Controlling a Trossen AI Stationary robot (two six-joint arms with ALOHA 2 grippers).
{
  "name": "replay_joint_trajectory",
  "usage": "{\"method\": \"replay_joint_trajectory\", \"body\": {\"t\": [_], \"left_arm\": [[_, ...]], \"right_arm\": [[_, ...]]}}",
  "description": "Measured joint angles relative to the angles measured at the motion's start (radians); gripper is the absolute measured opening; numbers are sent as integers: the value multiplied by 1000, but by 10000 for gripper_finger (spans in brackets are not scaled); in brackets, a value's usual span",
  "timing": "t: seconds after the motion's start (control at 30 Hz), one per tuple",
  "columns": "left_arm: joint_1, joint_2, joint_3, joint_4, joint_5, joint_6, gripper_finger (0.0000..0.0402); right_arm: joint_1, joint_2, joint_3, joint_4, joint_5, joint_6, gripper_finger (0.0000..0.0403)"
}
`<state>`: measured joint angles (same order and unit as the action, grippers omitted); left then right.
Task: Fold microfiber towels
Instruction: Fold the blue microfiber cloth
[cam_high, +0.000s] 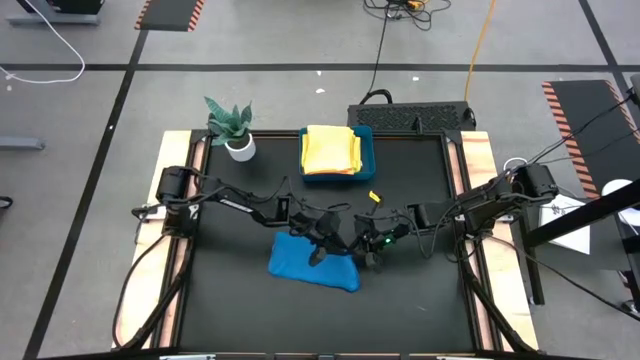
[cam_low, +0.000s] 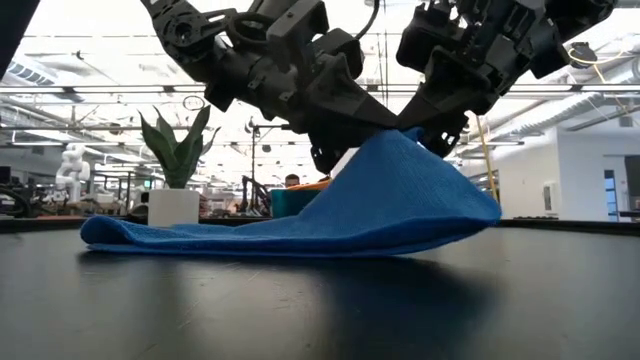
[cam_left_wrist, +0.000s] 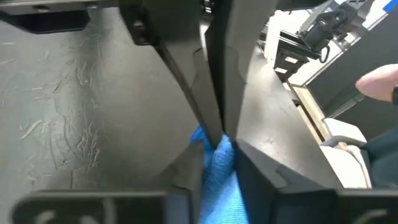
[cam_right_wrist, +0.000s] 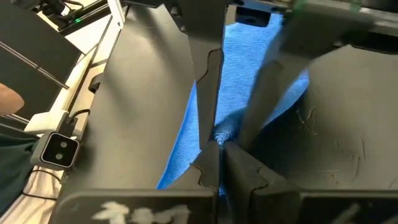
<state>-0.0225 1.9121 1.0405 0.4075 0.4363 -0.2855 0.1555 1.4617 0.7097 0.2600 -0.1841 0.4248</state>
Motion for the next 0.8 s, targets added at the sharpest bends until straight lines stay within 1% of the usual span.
{"method": "replay_joint_trajectory", "body": {"t": [0.13,0.2,0.37,0.47,0.6,0.8], "left_arm": [[1,0,0,2,22,32,30],[2,-1,0,3,44,54,12],[0,-5,3,10,61,110,21],[0,-5,3,19,62,139,11],[-1,-6,3,37,61,177,7],[5,-3,2,40,68,182,8]], "right_arm": [[-2,-7,0,0,-3,-3,0],[-5,-10,-1,5,-12,-2,0],[-16,-47,-2,-2,-36,-3,0],[-20,-73,-3,-10,-39,-23,6],[-20,-83,-3,-15,-45,-34,38],[-14,-86,-2,-32,-43,-36,125]]}}
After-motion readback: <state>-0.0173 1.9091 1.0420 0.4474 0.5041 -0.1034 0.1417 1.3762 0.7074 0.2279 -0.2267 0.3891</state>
